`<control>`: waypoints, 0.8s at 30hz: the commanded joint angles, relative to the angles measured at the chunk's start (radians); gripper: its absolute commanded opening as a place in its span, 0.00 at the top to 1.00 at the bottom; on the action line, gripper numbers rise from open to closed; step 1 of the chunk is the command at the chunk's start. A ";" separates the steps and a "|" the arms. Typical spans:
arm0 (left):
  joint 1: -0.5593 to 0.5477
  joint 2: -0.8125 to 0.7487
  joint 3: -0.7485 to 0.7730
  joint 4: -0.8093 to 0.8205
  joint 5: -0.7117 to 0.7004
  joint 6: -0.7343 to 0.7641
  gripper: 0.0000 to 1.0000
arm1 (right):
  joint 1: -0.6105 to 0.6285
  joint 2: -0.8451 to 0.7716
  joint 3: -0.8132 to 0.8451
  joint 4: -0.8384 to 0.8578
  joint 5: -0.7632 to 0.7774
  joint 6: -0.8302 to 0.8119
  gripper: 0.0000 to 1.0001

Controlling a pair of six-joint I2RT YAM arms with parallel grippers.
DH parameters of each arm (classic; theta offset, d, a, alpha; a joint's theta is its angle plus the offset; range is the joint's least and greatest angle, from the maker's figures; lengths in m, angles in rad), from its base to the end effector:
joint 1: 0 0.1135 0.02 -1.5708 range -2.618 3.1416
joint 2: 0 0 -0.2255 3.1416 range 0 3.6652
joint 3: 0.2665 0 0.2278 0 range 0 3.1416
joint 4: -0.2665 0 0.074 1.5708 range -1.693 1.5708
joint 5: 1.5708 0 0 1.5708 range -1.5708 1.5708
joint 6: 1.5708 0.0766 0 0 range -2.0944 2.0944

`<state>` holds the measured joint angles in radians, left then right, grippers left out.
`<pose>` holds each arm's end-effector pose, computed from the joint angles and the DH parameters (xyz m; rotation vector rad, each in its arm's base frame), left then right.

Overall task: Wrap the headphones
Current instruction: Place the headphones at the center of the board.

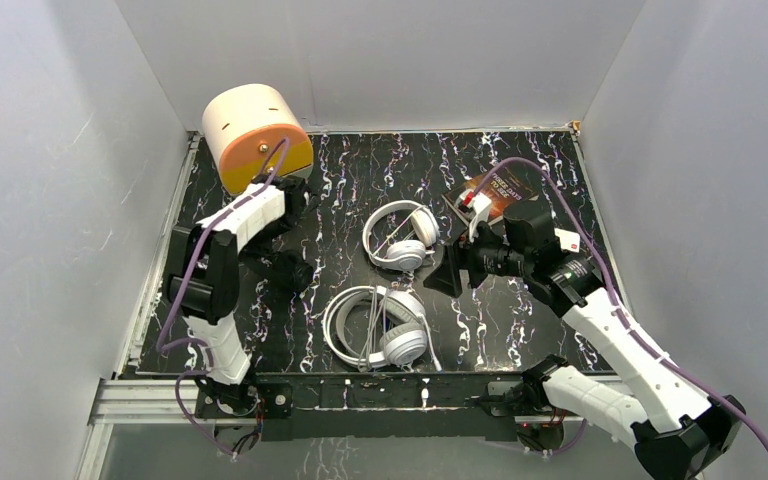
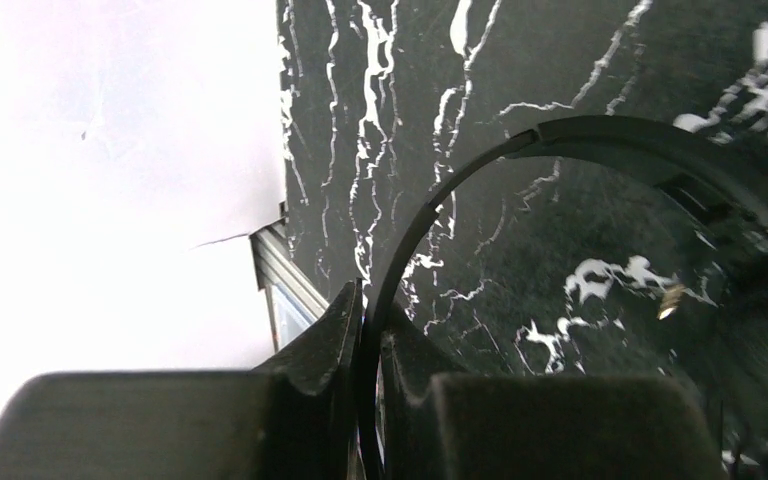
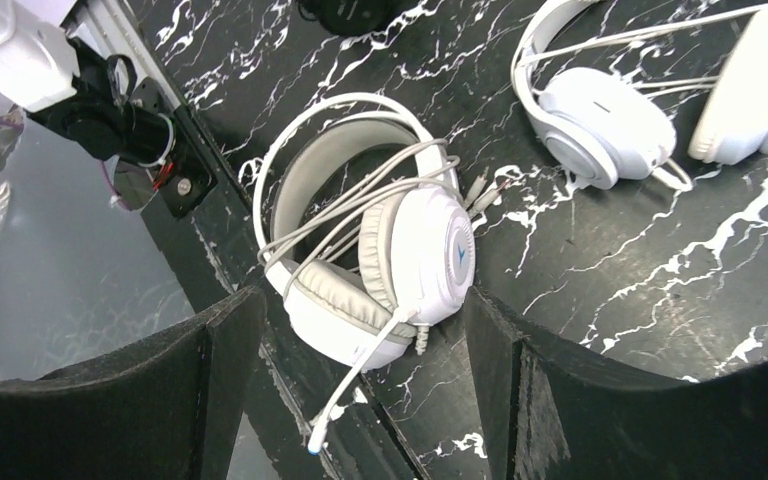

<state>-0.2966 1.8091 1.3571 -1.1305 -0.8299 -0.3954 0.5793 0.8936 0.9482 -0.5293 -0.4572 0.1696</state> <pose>0.2993 -0.0324 0.1649 -0.1243 2.6535 1.1061 0.1671 0.1497 0.2959 -0.7197 1.9969 0.9243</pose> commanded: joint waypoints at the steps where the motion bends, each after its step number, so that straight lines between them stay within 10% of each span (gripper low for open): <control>1: 0.005 0.040 -0.037 -0.026 -0.182 -0.137 1.00 | 0.005 0.008 -0.029 0.116 -0.078 -0.004 0.19; 11: 0.005 0.100 -0.128 -0.063 -0.212 -0.325 0.92 | 0.005 0.011 -0.061 0.127 -0.094 -0.018 0.19; 19: 0.004 -0.032 -0.174 -0.073 -0.161 -0.351 0.55 | 0.006 0.018 -0.068 0.140 -0.119 -0.013 0.20; 24: 0.005 -0.152 -0.202 -0.028 -0.056 -0.303 0.10 | 0.006 0.019 -0.060 0.123 -0.114 -0.017 0.19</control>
<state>-0.2962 1.7775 1.1667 -1.1759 -0.9447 -0.7021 0.5793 0.9119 0.8841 -0.4419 -0.5533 0.1642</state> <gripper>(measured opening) 0.713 0.806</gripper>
